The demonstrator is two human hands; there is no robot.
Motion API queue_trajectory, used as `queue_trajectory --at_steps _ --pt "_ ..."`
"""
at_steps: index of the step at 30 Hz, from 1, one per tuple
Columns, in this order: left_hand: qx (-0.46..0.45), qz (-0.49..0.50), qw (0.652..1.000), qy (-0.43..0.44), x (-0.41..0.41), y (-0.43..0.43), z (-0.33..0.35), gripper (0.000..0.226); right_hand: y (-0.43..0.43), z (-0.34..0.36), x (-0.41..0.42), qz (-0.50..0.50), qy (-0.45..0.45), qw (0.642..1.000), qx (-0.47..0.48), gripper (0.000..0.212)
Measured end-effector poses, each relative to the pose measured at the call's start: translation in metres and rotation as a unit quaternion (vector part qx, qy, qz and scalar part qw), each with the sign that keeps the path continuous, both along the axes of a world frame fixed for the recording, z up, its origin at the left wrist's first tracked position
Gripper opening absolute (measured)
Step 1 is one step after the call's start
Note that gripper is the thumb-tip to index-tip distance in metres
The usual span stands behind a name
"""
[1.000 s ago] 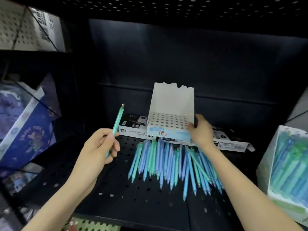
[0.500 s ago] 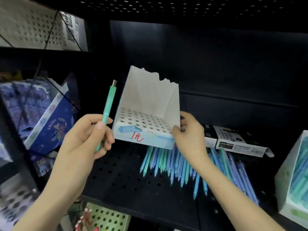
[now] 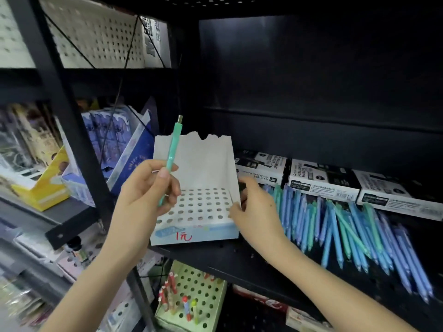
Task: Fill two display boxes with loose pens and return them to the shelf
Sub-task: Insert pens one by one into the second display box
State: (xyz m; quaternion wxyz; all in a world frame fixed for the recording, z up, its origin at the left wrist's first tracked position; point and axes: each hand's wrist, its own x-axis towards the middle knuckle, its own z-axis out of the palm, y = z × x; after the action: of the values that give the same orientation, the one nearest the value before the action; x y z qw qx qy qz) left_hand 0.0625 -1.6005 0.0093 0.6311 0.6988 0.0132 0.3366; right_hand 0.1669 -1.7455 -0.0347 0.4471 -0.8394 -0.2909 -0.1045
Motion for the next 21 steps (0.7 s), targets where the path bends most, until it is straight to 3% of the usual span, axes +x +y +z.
queue_trajectory --at_steps 4,7,9,12,17,21 --pt "-0.014 -0.022 0.999 0.019 0.006 -0.001 -0.009 0.017 -0.014 0.003 -0.011 -0.023 -0.022 0.999 -0.044 0.045" --pt "0.013 -0.027 0.999 0.019 0.010 -0.005 -0.013 0.012 -0.019 0.025 -0.021 -0.064 -0.119 0.988 0.072 0.028" --pt "0.048 -0.028 0.998 0.007 0.010 -0.010 -0.014 0.009 -0.014 0.043 -0.028 -0.014 -0.059 0.985 0.164 0.022" --pt "0.086 -0.032 0.996 -0.005 0.010 -0.014 -0.015 0.013 0.001 0.060 -0.035 0.080 0.034 0.978 0.190 0.015" --pt "0.118 -0.035 0.992 0.001 0.008 -0.008 -0.013 0.016 0.012 0.069 -0.031 0.134 0.051 0.965 0.220 0.011" --pt "0.196 0.102 0.975 -0.033 0.004 0.017 -0.020 0.021 0.018 0.080 -0.020 0.101 0.023 0.953 0.284 0.014"
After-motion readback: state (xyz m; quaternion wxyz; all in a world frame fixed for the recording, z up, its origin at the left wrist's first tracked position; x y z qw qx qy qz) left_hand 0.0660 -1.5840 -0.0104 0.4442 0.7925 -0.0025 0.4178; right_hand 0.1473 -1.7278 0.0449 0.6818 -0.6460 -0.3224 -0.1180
